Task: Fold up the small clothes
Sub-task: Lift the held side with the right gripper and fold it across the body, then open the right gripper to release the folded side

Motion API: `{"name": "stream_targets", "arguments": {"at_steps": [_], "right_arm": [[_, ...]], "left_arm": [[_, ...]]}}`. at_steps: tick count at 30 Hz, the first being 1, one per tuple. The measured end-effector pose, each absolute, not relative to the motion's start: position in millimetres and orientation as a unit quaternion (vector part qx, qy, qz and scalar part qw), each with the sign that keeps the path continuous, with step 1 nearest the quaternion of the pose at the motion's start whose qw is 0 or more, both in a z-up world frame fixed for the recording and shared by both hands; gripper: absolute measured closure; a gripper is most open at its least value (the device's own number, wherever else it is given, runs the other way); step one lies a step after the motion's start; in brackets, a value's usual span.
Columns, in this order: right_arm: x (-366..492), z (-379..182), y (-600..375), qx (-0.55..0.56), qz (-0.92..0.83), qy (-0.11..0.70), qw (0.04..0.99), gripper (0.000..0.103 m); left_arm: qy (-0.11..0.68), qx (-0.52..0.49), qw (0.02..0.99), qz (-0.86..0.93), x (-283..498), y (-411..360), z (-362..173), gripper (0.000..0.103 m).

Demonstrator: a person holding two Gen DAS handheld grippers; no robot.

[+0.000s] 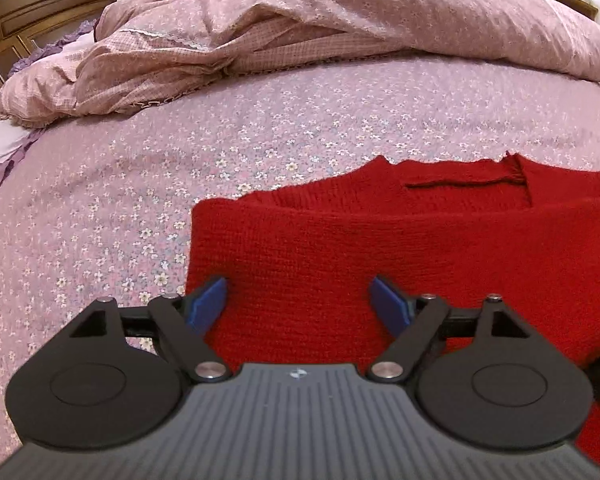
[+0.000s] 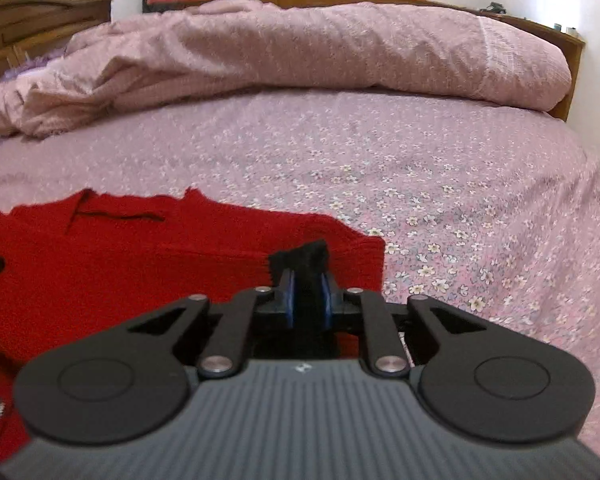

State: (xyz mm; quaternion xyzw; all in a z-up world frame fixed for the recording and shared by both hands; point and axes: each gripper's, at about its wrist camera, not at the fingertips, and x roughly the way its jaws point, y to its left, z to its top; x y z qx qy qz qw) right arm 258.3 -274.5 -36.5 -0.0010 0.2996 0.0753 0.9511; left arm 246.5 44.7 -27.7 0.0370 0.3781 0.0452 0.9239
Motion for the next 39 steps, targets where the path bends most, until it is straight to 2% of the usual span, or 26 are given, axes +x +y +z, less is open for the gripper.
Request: {"name": "stream_targets", "arguments": {"at_steps": [6,10,16,18,19,24,25,26,39], "right_arm": [[260,-36,-285,0.038,0.091,0.304,0.948,0.081],[247,-22,-288,0.057,0.076,0.299,0.950,0.072],[207,0,-281,0.039,0.097,0.264,0.959,0.069],[201,2,-279,0.037,0.110,0.262,0.958,0.063],[201,0,-278,0.037,0.111,0.266,0.957,0.059],[215,-30,-273,0.029,0.095,0.312,0.945,0.059],[216,-37,-273,0.027,0.094,0.307,0.947,0.057],[217,-41,-272,0.013,0.090,0.299,0.950,0.050],[194,-17,-291,0.073,0.081,0.303,0.947,0.048]], "left_arm": [[0.381,0.022,0.923,0.043,251,51,-29,0.017],[0.387,0.020,0.921,0.050,244,51,-18,0.017],[0.392,-0.008,0.918,0.055,213,58,1,0.017],[0.399,-0.011,0.915,0.051,207,58,0,0.017],[0.405,-0.007,0.913,0.050,206,57,-3,0.017],[0.414,-0.008,0.908,0.064,213,60,-19,0.014],[0.415,-0.010,0.907,0.065,216,62,-22,0.012],[0.418,-0.015,0.906,0.067,217,64,-23,0.011],[0.404,0.003,0.911,0.083,175,74,9,0.012]]}}
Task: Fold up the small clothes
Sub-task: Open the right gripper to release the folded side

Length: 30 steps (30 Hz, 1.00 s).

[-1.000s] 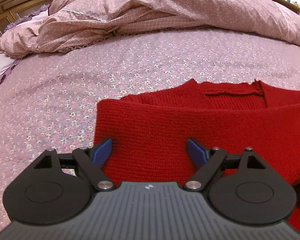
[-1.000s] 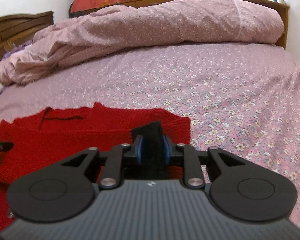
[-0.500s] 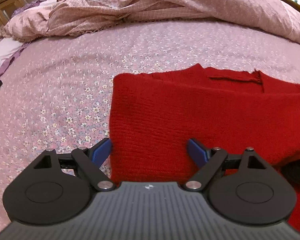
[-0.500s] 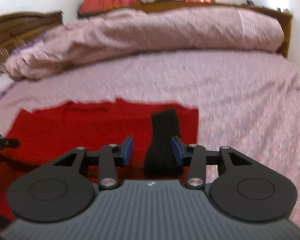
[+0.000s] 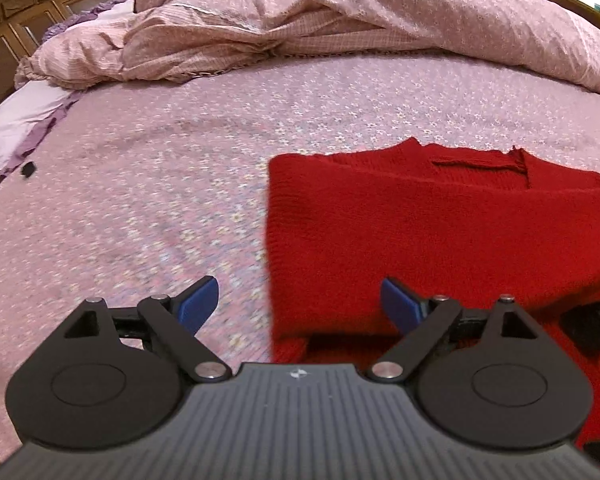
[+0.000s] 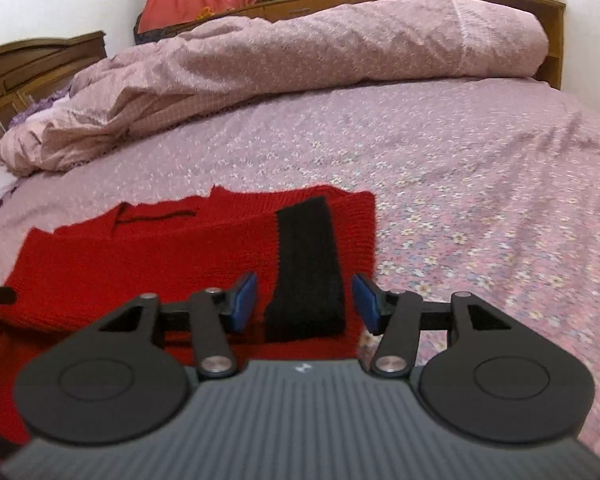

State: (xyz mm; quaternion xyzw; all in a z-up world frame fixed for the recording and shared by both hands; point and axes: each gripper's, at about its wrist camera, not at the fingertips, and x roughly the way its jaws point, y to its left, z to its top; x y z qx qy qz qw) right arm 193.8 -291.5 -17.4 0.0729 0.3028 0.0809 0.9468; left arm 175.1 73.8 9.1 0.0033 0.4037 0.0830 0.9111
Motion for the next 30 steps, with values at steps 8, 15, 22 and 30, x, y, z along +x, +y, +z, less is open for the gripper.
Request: {"name": "stream_targets", "arguments": {"at_steps": [8,15,22,30], "right_arm": [[147,3,-298,0.073,0.085,0.306,0.946,0.047],[105,6,-301,0.079,0.090,0.323,0.939,0.047],[65,1,-311,0.081,0.072,0.340,0.934,0.047],[34,-14,-324,0.068,0.066,0.376,0.922,0.047]], "left_arm": [[0.403,-0.016,0.910,0.093,120,88,25,0.012],[0.413,-0.012,0.906,0.091,71,94,20,0.012],[0.433,-0.021,0.897,0.086,33,99,2,0.012],[0.456,-0.036,0.888,0.052,1,101,-20,0.012]]}}
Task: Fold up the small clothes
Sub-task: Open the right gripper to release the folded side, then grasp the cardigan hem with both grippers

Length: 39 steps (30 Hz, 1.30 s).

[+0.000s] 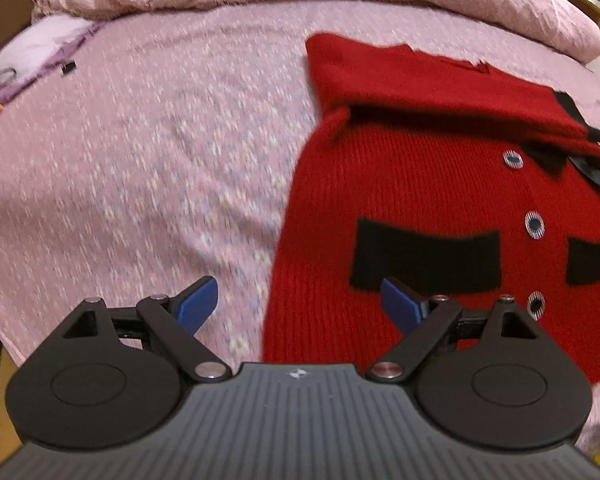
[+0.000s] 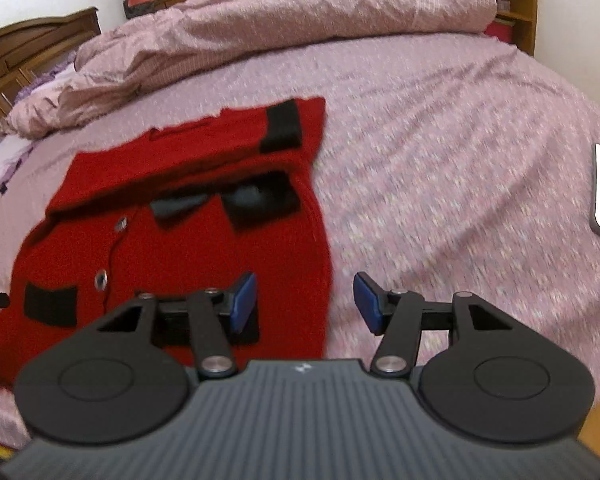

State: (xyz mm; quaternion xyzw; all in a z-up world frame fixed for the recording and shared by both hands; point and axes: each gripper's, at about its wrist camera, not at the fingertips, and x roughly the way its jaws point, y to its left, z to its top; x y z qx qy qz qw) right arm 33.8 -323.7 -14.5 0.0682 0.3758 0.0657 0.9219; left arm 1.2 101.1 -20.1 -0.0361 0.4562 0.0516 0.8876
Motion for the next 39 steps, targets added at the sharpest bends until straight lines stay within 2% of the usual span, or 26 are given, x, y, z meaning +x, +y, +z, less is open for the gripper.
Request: {"name": "stream_targets", "arguments": {"at_steps": [12,18,24,31,39], "right_arm": [[11,-34,-327,0.076,0.081,0.409,0.906,0.045],[7,-33,-319,0.067,0.113,0.411,0.902,0.044],[8,-40,-314,0.111,0.167,0.432,0.879,0.044],[15,-50,-300,0.114,0.178,0.445,0.870,0.045],[13,-52,-298,0.099,0.181,0.442,0.873,0.047]], "left_arm": [[0.480,-0.023,0.876,0.030,-15,101,-45,0.012],[0.470,-0.004,0.882,-0.003,-25,92,-41,0.021],[0.477,0.027,0.878,-0.036,-32,78,-42,0.022],[0.477,-0.054,0.872,-0.093,-21,83,-47,0.028],[0.479,-0.033,0.874,-0.082,-10,67,-60,0.028]]}}
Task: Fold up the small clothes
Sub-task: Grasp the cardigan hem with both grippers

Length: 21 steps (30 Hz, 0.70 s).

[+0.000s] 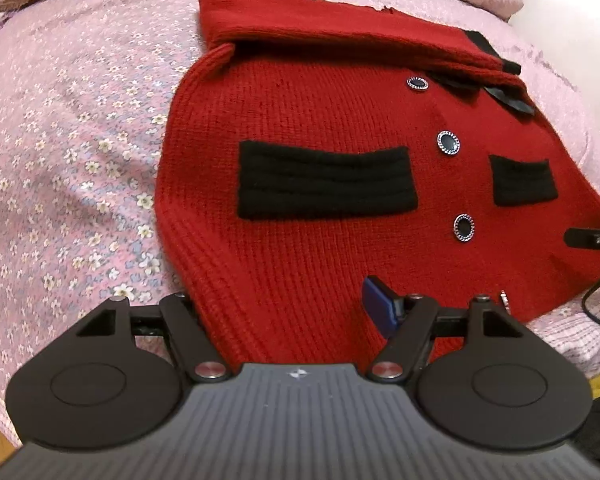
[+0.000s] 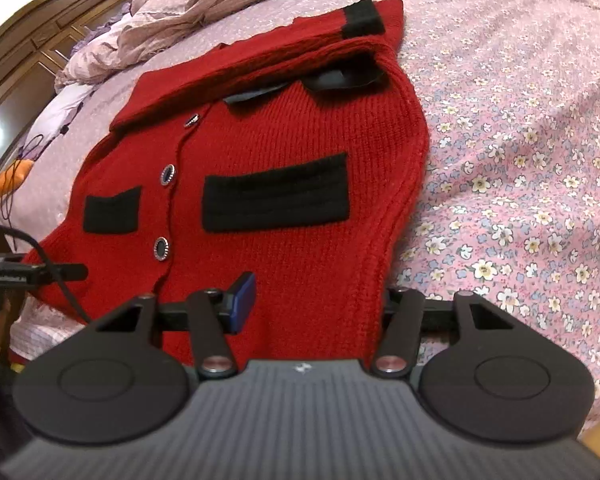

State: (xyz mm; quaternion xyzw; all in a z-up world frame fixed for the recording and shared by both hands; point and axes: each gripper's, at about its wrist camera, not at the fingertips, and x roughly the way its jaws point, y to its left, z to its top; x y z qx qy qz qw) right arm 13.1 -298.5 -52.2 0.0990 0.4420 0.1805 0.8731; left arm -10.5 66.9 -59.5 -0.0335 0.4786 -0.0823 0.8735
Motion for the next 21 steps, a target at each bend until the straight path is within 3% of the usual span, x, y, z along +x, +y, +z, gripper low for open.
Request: {"name": "stream_targets", "arguments": {"at_steps": [15,17,19,21], "right_arm": [[12,-55,-298,0.096,0.190,0.434,0.876,0.047],[12,-55,-298,0.094,0.190,0.433,0.876,0.047],[11,-55,-299,0.099,0.188,0.430,0.878,0.051],[12,-56,-300,0.097,0.172,0.432,0.880,0.070]], "left_arm": [[0.497,-0.086,0.856,-0.112,-14,69,-69,0.029],[0.497,-0.085,0.858,-0.098,-12,69,-69,0.040],[0.495,-0.077,0.862,-0.078,-10,67,-69,0.062],[0.495,-0.093,0.862,-0.064,-12,76,-69,0.077]]}}
